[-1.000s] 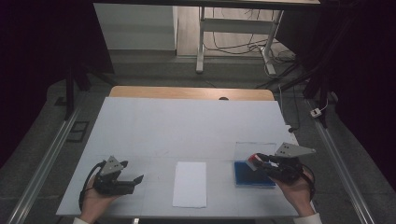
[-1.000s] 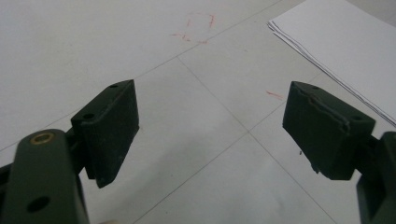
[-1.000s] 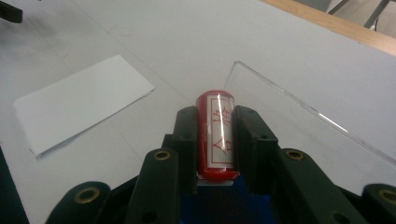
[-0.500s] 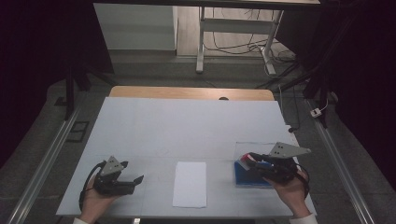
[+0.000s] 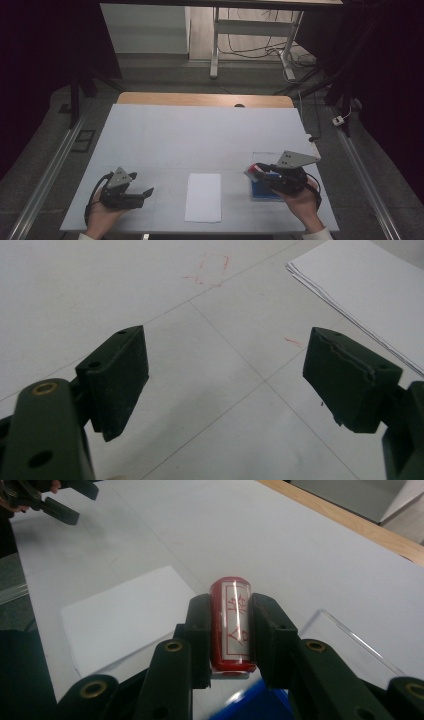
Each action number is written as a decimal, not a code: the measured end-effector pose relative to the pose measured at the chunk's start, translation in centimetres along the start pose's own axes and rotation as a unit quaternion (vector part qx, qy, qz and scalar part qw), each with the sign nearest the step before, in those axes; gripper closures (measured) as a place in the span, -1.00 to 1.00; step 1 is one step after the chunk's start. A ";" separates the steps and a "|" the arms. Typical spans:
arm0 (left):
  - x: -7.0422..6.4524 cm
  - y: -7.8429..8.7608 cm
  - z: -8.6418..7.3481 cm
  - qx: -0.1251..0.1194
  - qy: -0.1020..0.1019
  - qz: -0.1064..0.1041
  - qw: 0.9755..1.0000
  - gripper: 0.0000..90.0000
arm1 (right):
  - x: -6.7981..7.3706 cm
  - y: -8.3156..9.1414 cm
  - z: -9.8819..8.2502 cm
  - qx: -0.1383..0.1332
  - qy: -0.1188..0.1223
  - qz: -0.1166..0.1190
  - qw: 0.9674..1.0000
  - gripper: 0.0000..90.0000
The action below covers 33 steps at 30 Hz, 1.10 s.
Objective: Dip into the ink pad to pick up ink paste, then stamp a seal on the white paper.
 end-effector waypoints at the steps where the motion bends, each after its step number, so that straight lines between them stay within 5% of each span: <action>1: 0.0 0.0 0.0 -0.001 0.000 0.001 1.000 -0.59 | 0.3 -0.2 0.4 -0.002 0.002 0.004 1.000 0.57; 9: 0.1 0.0 0.0 -0.002 0.001 0.000 1.000 -0.60 | 2.1 -1.8 2.8 -0.006 0.024 0.025 0.999 0.57; 33: 0.0 0.0 0.1 -0.005 -0.001 0.000 1.000 -0.60 | 5.3 -5.9 5.5 0.025 0.065 0.055 0.996 0.57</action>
Point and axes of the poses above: each handheld gripper's, and its own axes: y roughly backward along the jaws, z roughly out of its top, x roughly to its left, the point moved 10 cm from there along -y, roughly forward along the jaws, and after that the axes turned 14 degrees about x, right-handed, at the moved point
